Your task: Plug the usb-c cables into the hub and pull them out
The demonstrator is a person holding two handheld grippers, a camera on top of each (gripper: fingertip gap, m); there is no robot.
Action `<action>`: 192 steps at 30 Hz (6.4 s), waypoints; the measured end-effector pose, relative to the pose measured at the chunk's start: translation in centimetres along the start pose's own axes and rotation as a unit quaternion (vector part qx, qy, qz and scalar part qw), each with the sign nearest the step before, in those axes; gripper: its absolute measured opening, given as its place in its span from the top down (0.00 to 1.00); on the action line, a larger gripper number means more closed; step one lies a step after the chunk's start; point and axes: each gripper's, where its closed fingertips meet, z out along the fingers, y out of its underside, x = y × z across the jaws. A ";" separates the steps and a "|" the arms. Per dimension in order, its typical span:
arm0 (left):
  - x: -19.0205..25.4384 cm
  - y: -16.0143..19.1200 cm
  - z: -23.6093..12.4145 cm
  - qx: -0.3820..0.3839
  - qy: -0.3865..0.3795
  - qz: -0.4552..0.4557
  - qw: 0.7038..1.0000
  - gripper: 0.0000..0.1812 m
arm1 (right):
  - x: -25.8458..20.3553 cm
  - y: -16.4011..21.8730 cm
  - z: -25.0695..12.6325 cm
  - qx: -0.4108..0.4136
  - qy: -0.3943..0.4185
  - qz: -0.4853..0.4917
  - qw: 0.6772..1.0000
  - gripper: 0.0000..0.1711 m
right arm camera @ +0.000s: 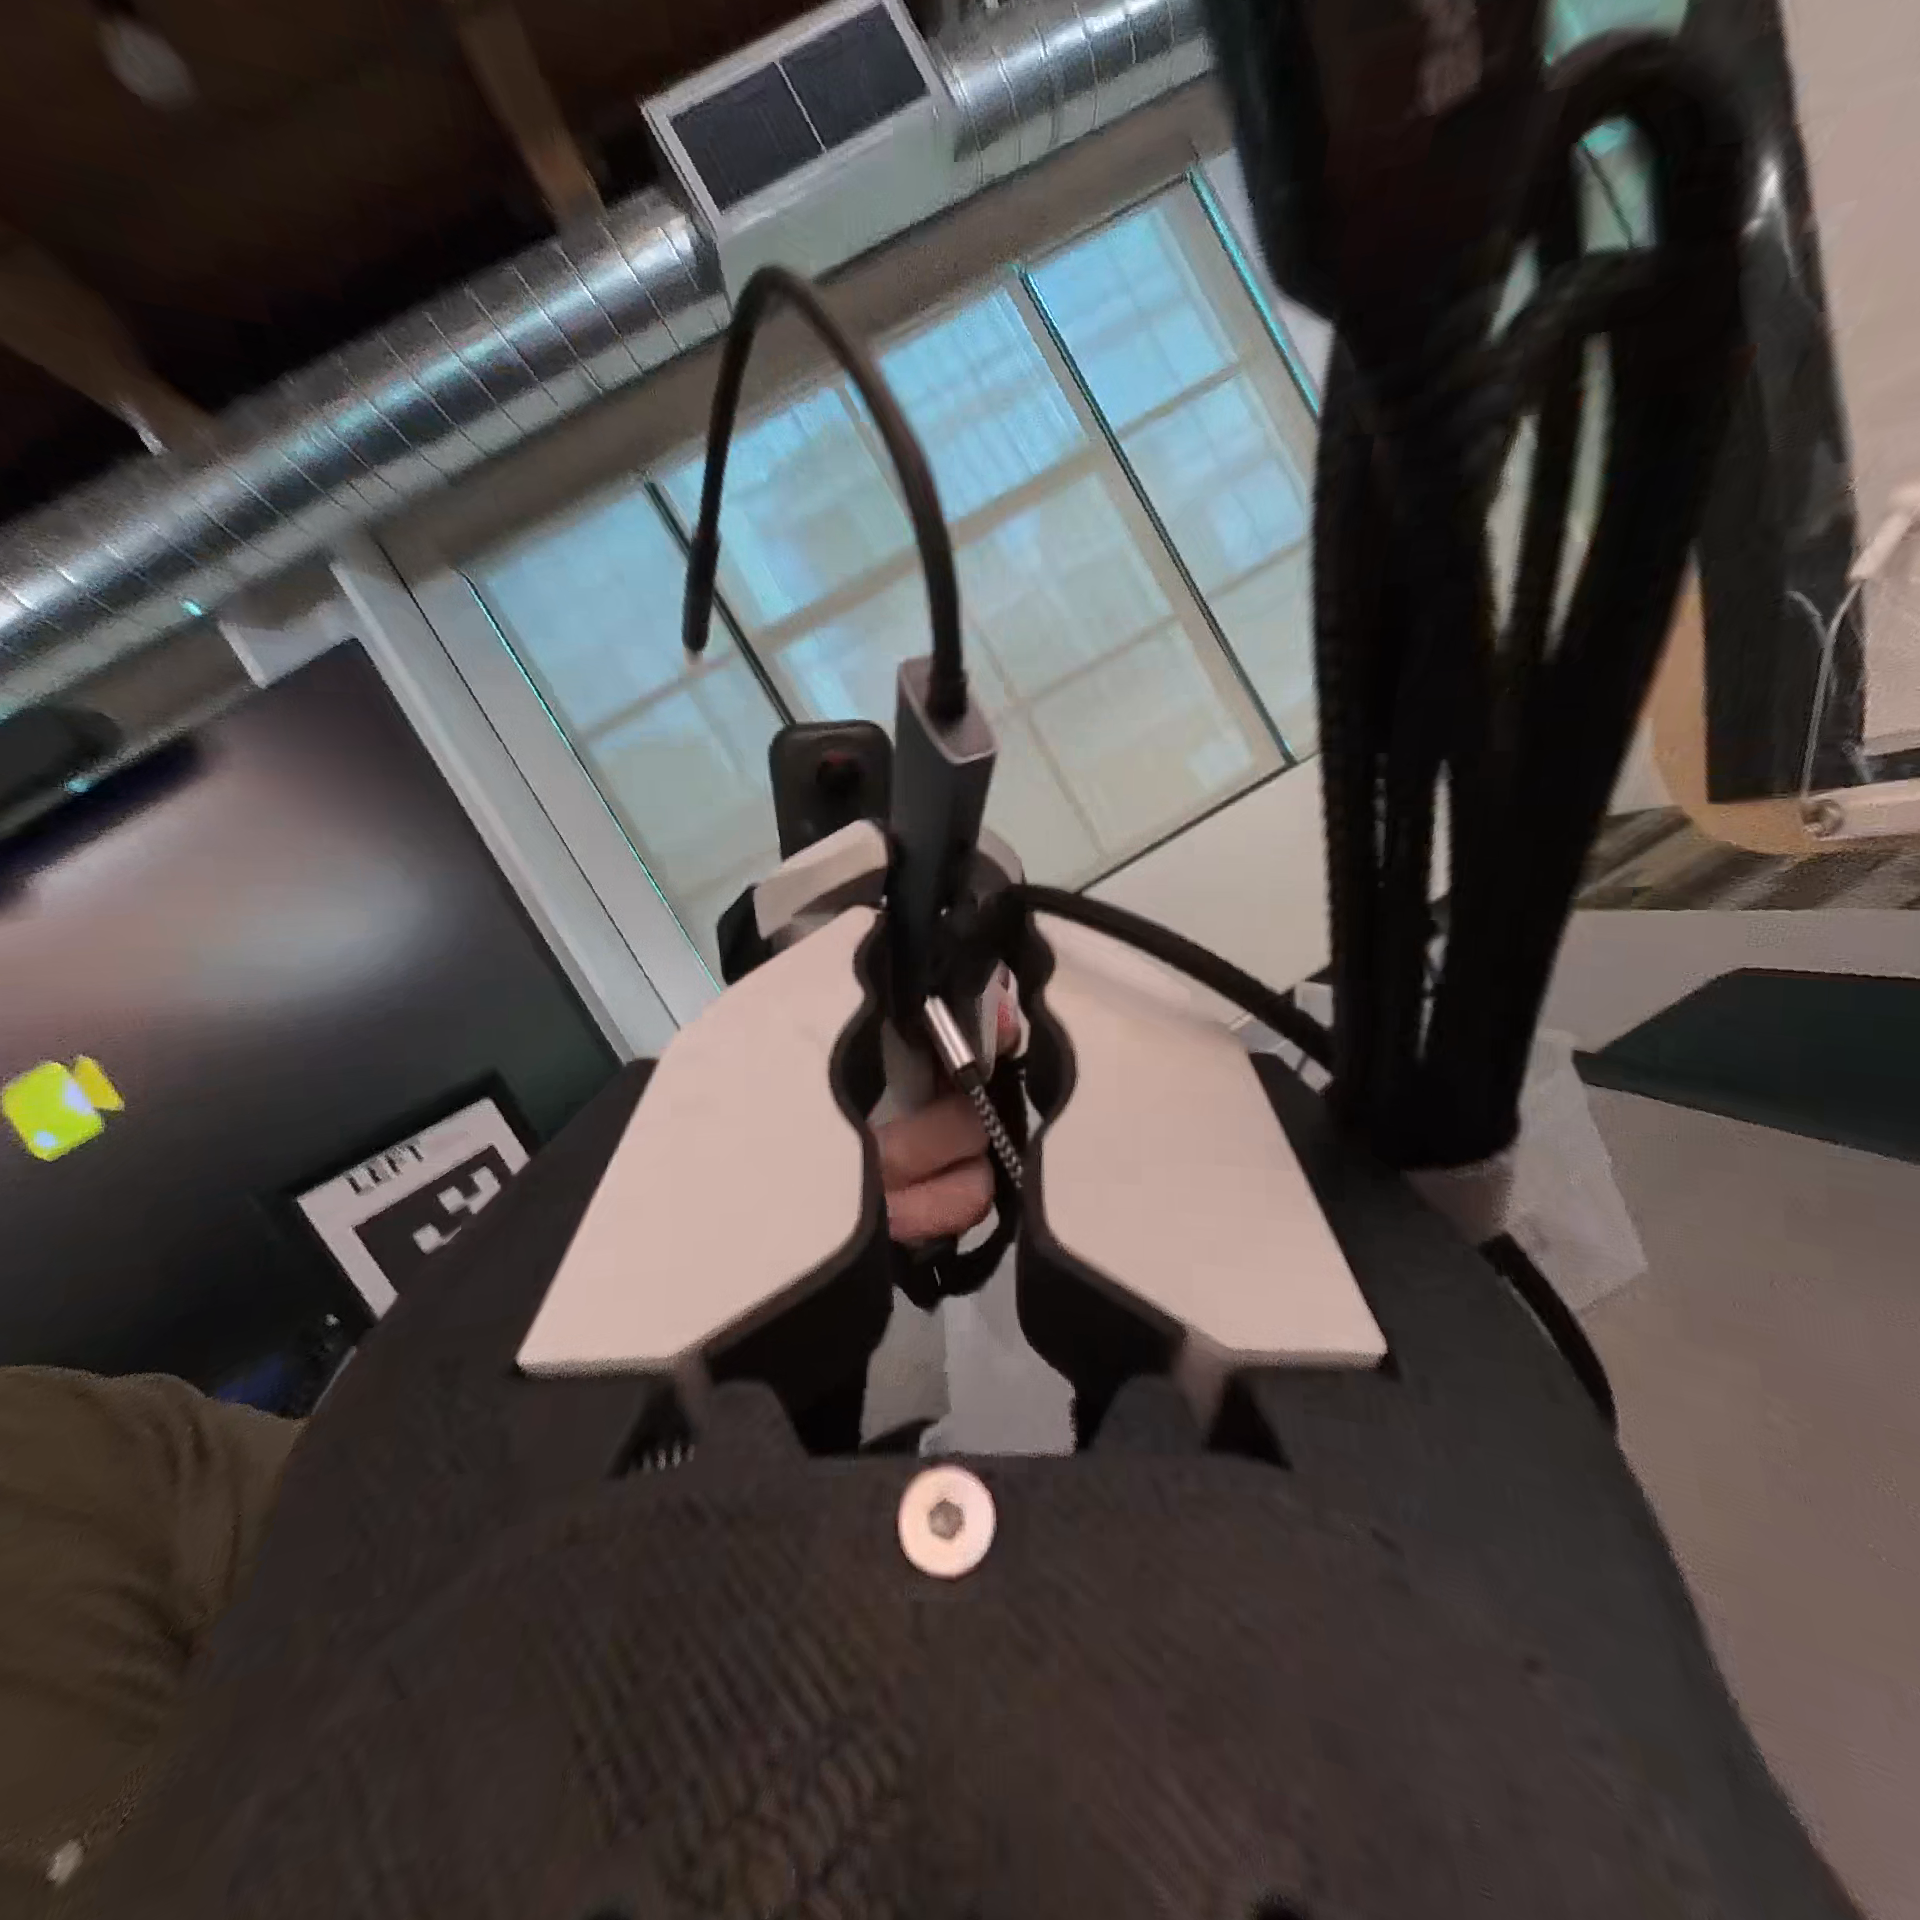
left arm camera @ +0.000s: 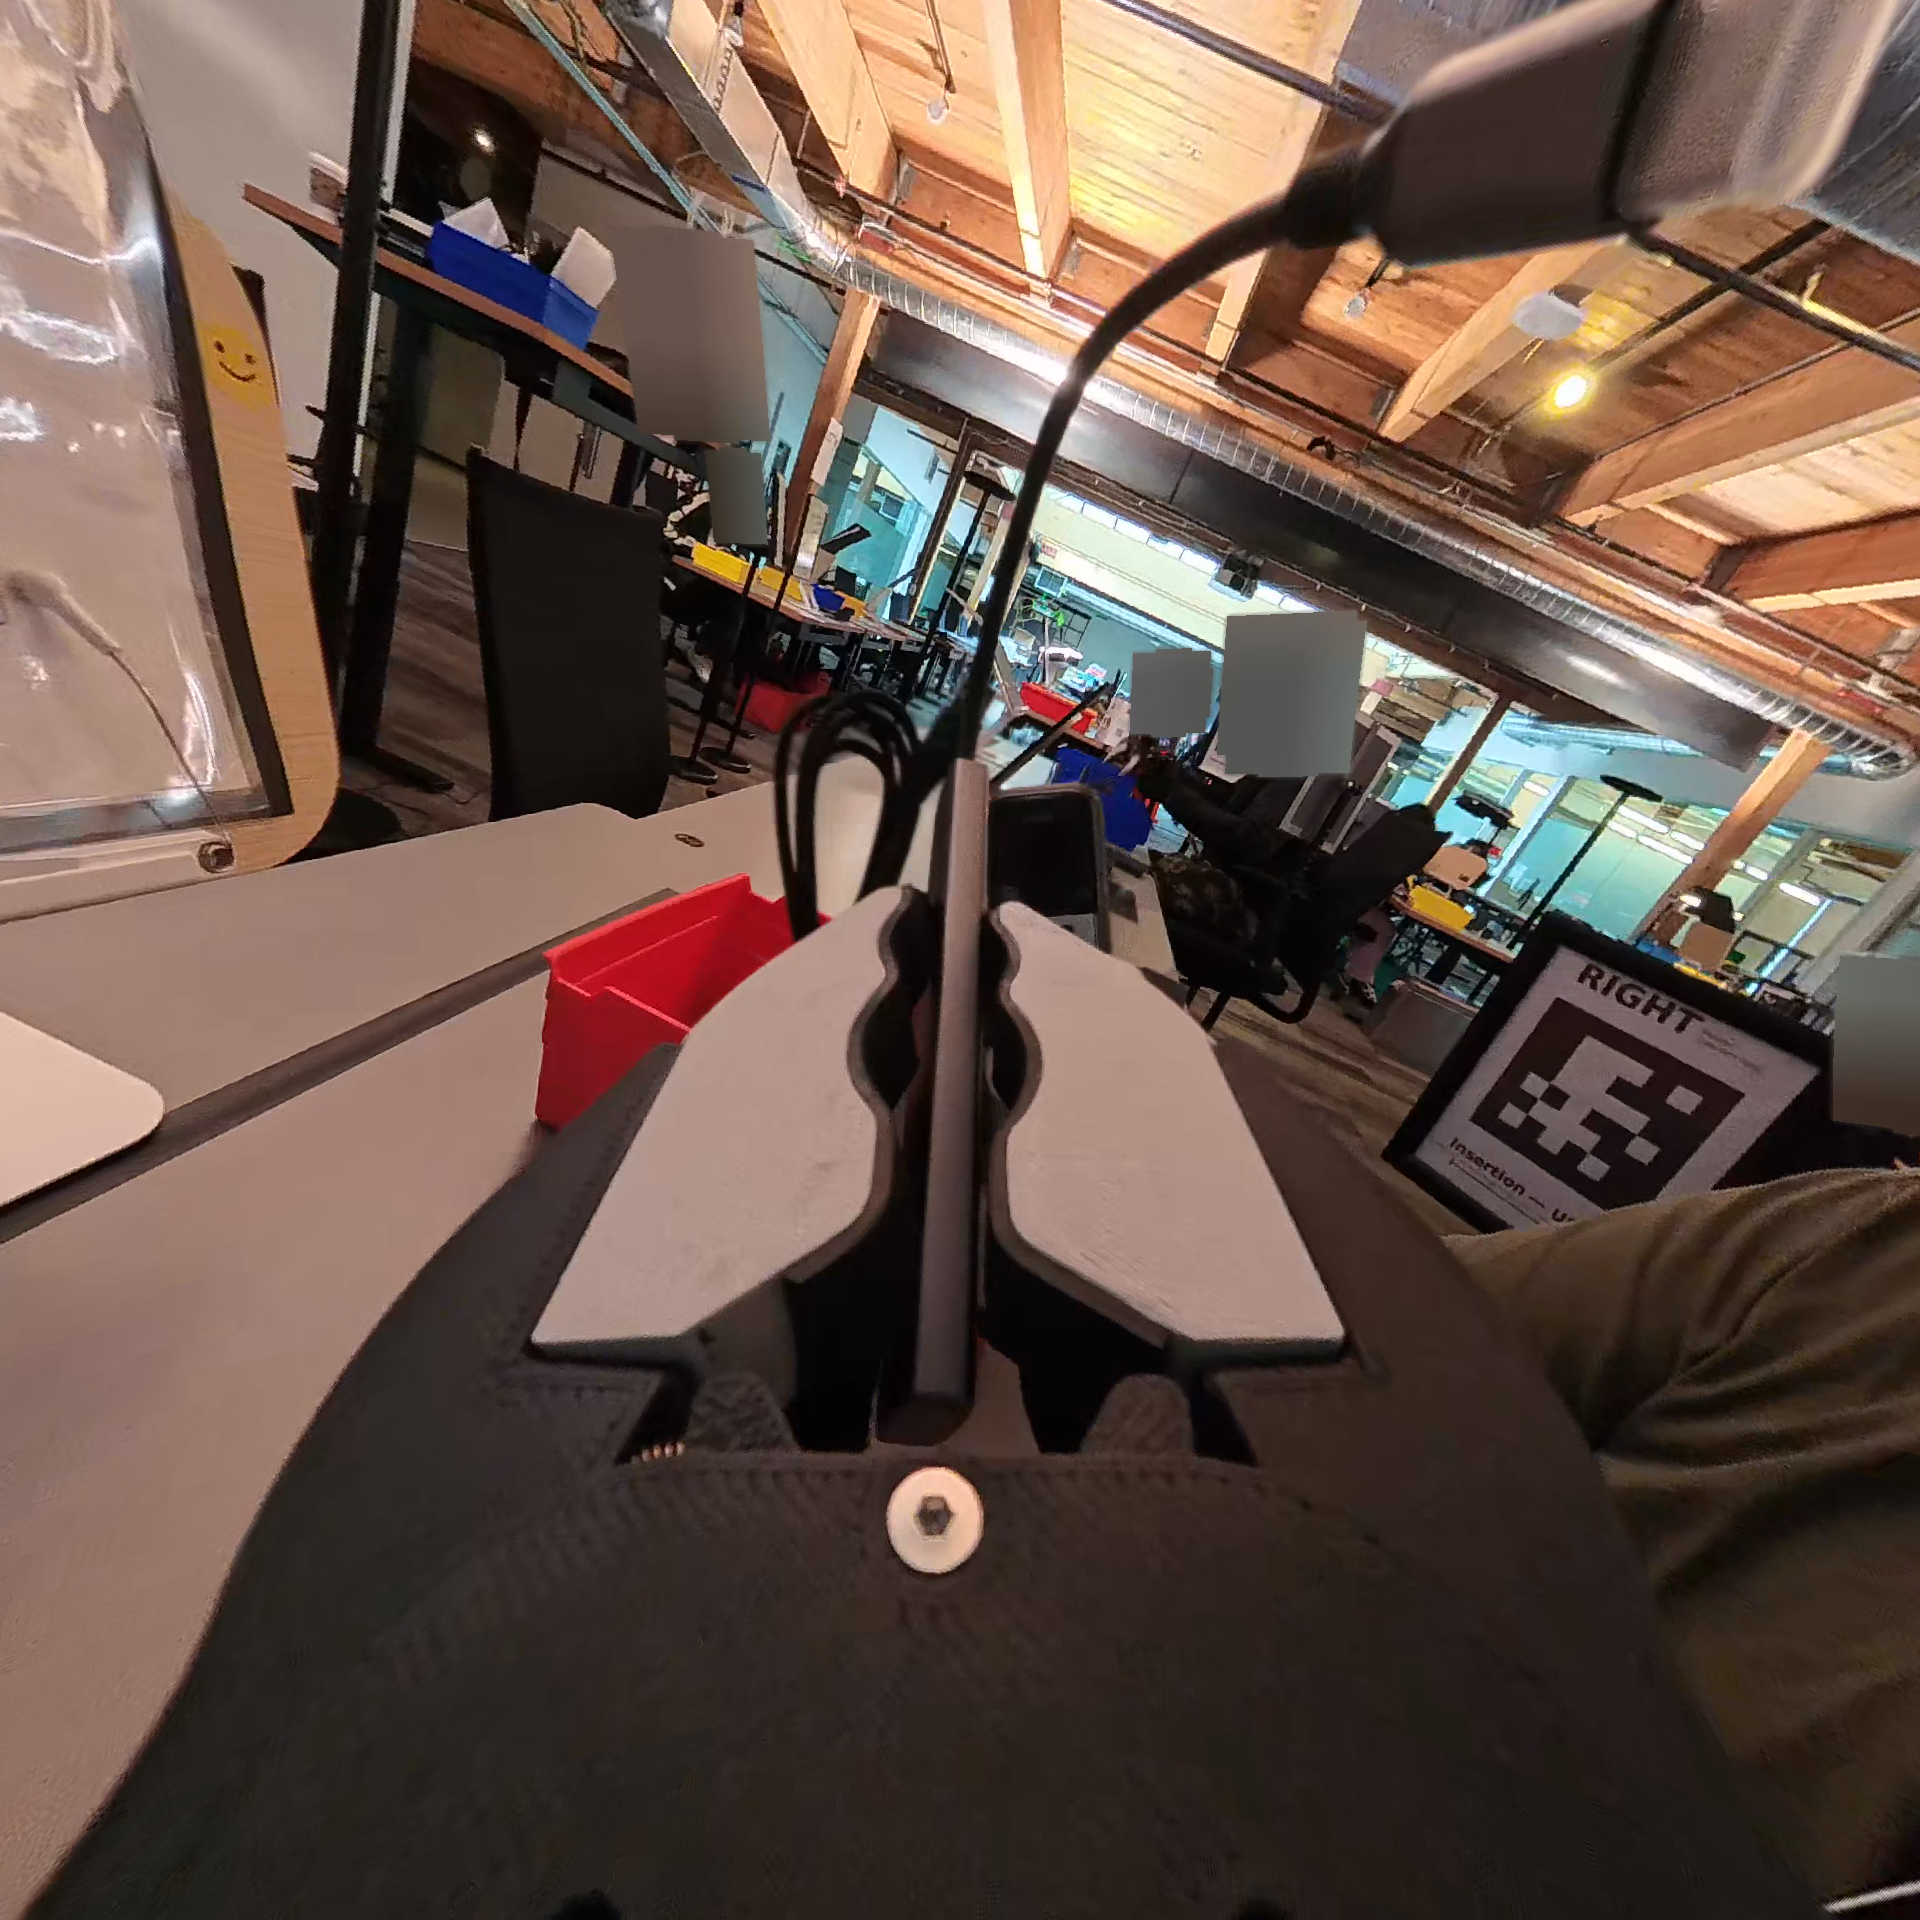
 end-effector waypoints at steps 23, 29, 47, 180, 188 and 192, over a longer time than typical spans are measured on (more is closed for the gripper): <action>2.1 8.8 0.3 -0.277 0.066 0.073 0.956 0.89 | -2.5 1.0 -2.6 -0.258 -0.016 -0.147 0.955 0.95; 2.3 8.9 1.1 -0.244 0.104 0.074 0.961 0.96 | -2.2 1.6 -2.5 -0.276 -0.004 -0.157 0.948 0.94; 0.7 7.1 2.0 -0.134 0.108 -0.033 0.985 0.97 | 0.1 2.6 -2.1 -0.249 -0.006 -0.103 0.963 0.88; 4.4 -2.6 -5.2 -0.054 0.062 0.046 0.996 0.95 | -1.8 -3.8 -18.2 -0.450 0.103 -0.206 0.863 0.95; 6.2 -1.0 -3.4 -0.083 0.093 0.041 0.991 0.95 | 1.5 3.2 -28.7 -0.632 0.100 -0.029 0.768 0.94; 5.8 -0.3 -3.0 -0.094 0.090 0.031 0.991 0.95 | 4.4 6.0 -30.2 -0.675 0.104 0.081 0.726 0.94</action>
